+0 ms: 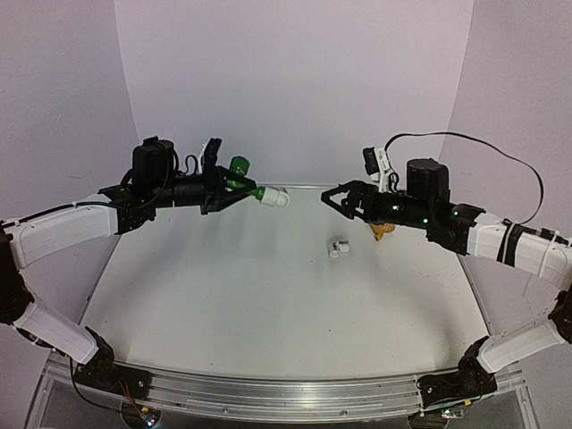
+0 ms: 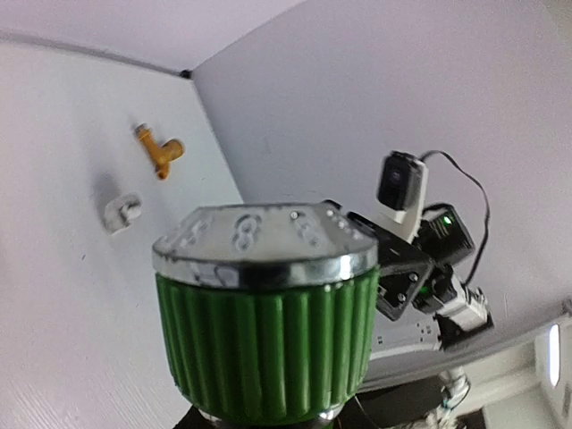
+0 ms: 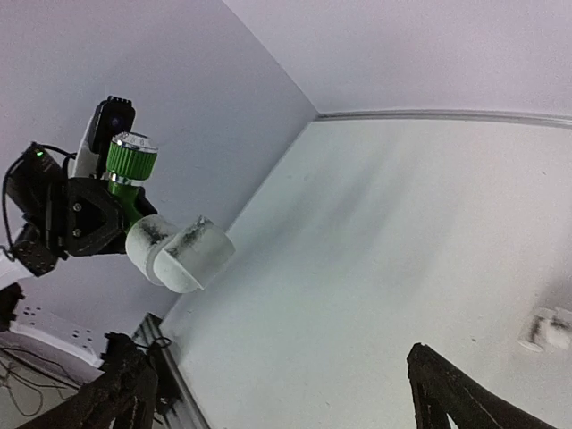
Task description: Install the water faucets
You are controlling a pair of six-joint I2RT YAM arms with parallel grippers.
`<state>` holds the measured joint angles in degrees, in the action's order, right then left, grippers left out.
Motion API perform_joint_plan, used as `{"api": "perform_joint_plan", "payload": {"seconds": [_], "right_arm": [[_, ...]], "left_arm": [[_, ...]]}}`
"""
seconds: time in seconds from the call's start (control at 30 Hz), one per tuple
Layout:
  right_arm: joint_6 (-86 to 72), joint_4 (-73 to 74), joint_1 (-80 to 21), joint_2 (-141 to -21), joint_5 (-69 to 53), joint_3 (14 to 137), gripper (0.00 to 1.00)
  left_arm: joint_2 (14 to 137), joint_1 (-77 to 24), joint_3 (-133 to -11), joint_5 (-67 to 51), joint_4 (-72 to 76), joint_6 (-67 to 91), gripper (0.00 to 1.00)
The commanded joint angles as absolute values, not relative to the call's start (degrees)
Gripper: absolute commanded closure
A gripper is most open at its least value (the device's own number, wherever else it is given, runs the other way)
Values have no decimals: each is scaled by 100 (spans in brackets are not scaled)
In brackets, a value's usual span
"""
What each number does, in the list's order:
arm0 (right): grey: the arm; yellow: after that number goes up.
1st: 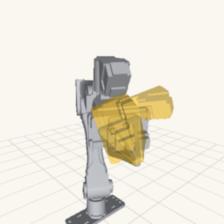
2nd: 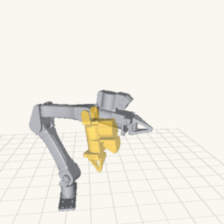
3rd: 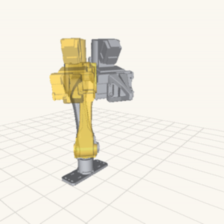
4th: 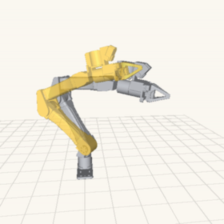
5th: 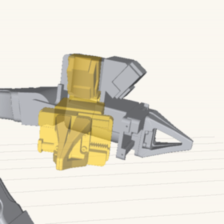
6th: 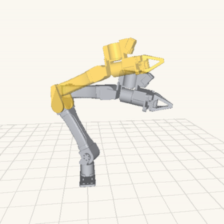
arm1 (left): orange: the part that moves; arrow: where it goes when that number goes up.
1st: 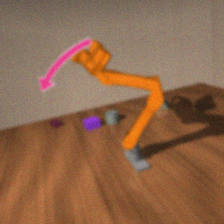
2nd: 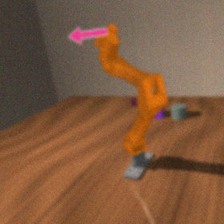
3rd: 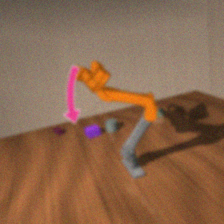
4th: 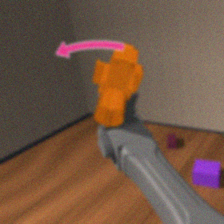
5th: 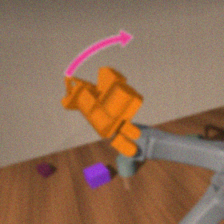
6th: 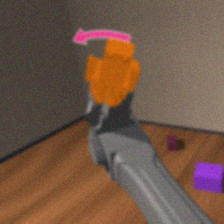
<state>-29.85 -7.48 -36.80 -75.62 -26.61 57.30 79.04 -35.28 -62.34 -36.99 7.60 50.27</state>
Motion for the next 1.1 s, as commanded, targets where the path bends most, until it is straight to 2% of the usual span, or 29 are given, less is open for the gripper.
{"api": "perform_joint_plan", "payload": {"seconds": [0.0, 0.17, 0.4, 0.5, 0.6, 0.8, 1.07], "right_arm": [[-2383, 243, -3776, -7546, -1940, 5893, 2], [-2458, 269, -3846, -7215, -1946, 5556, 2], [-2489, 333, -3876, -6699, -1585, 5157, 2], [-2447, 407, -3885, -6638, -1557, 5193, 2], [-2413, 441, -3885, -6619, -1606, 5255, 2], [-2420, 482, -3886, -6582, -1630, 5248, 2], [-2425, 575, -3894, -6421, -1581, 5160, 2]], "left_arm": [[7526, -3397, -5761, -2513, 610, 6478, 100], [7709, -2735, -5536, -2659, 625, 6469, 100], [8729, -1156, -5926, -4195, 759, 5558, 100], [9199, -680, -6132, -4466, 1063, 5281, 100], [9825, -256, -6187, -4843, 2072, 5517, 100], [11411, 323, -6619, -5299, 3961, 6402, 99], [12606, 425, -7145, -5239, 4355, 6324, 92]]}}
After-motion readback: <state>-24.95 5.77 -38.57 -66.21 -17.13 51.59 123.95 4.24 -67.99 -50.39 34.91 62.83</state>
